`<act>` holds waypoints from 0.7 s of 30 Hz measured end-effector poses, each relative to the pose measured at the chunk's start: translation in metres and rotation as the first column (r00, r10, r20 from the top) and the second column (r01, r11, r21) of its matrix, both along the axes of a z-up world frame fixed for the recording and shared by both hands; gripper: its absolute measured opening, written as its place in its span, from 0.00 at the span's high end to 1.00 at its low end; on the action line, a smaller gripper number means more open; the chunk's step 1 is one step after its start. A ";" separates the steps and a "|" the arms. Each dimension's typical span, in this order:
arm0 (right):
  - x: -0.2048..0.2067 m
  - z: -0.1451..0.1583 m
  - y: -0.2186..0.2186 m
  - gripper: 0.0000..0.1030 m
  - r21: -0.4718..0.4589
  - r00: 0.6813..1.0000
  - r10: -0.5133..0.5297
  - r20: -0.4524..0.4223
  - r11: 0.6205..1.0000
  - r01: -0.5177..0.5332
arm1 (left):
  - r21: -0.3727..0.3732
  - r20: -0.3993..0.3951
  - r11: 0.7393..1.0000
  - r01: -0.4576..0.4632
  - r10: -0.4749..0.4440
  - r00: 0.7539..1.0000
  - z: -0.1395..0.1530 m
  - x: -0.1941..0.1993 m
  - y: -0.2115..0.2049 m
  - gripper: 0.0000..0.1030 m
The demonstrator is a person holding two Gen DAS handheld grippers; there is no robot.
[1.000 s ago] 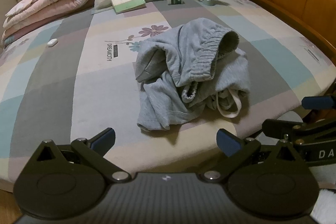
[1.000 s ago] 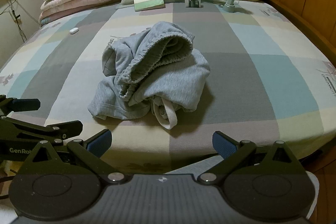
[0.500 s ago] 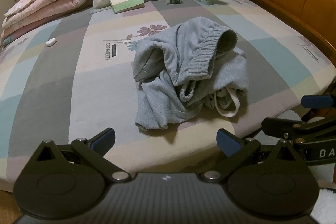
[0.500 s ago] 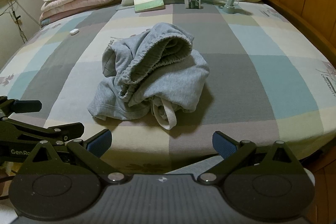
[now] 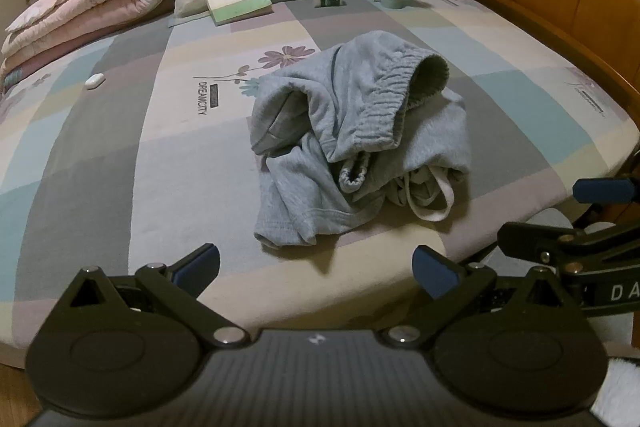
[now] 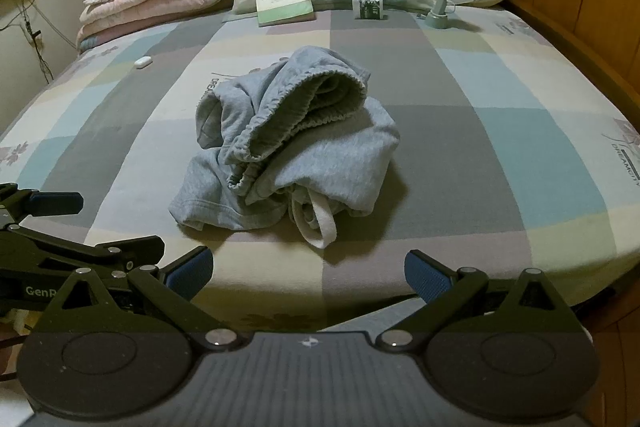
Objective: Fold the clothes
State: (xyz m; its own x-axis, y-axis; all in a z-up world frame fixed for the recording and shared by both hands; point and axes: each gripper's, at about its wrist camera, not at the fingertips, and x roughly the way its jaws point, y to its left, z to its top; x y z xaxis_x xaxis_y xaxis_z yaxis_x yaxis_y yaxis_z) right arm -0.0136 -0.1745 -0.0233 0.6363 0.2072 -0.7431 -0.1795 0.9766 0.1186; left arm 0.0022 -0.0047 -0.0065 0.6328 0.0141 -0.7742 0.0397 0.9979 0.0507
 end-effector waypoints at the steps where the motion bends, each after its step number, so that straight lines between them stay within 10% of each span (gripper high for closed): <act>1: 0.000 0.000 0.000 0.00 0.000 1.000 0.000 0.000 1.000 0.000 | -0.001 0.000 1.000 0.001 -0.001 1.000 0.000 0.000 0.000 0.01; 21: 0.001 -0.001 0.001 0.00 -0.001 1.000 -0.002 0.006 1.000 0.002 | -0.003 -0.008 1.000 0.014 -0.014 1.000 -0.002 0.004 0.001 0.01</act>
State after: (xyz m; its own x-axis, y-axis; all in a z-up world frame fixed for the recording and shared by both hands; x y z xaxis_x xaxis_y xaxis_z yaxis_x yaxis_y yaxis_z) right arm -0.0130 -0.1735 -0.0245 0.6414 0.2053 -0.7392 -0.1780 0.9771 0.1169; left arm 0.0057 -0.0041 -0.0088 0.6269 0.0026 -0.7791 0.0542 0.9974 0.0470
